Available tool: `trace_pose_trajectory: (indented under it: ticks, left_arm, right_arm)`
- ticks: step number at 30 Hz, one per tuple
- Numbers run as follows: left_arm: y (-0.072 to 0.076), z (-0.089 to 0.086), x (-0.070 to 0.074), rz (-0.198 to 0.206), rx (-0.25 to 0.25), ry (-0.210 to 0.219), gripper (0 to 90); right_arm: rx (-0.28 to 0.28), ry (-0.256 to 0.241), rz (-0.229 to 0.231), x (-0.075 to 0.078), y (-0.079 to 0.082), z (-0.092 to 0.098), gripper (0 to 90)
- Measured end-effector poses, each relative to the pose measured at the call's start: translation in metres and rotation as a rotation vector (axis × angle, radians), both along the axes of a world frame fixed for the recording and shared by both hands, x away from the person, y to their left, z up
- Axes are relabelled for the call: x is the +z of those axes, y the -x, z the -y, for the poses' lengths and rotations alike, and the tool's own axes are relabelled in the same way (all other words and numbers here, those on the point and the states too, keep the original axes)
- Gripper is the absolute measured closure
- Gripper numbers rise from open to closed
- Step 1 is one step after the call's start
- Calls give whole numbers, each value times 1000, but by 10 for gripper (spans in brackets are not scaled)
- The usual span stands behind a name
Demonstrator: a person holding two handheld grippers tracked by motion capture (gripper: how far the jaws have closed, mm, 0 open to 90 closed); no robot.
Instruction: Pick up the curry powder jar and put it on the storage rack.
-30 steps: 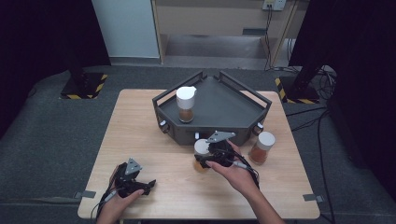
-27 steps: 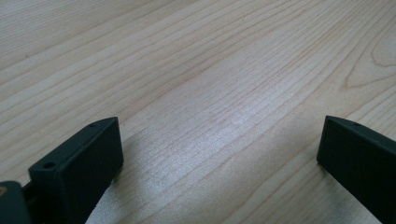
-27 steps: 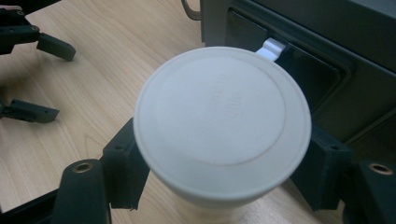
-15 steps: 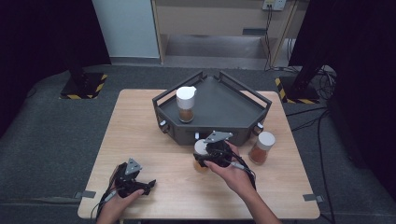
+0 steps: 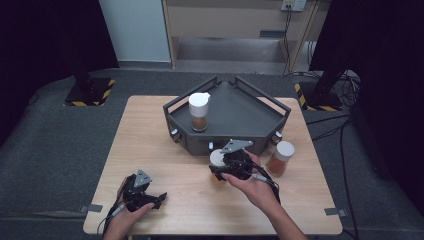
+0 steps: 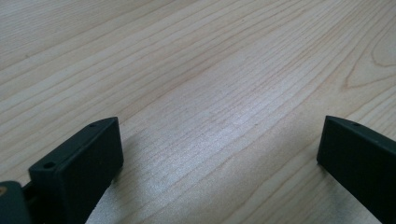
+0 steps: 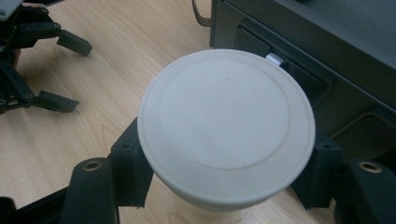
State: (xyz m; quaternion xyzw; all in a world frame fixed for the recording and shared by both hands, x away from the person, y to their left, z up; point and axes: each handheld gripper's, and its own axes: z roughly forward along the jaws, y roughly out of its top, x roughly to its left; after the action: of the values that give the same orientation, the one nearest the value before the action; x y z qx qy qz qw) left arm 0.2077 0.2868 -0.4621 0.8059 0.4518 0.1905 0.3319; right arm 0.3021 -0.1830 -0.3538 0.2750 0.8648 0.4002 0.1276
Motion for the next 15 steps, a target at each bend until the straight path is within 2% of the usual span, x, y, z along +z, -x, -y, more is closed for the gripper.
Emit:
trace_pose_trajectory:
  ticks: [15]
  left_arm:
    - [0, 0, 0, 0, 0, 0, 0]
  right_arm:
    - [17, 21, 14, 25, 5, 2, 338]
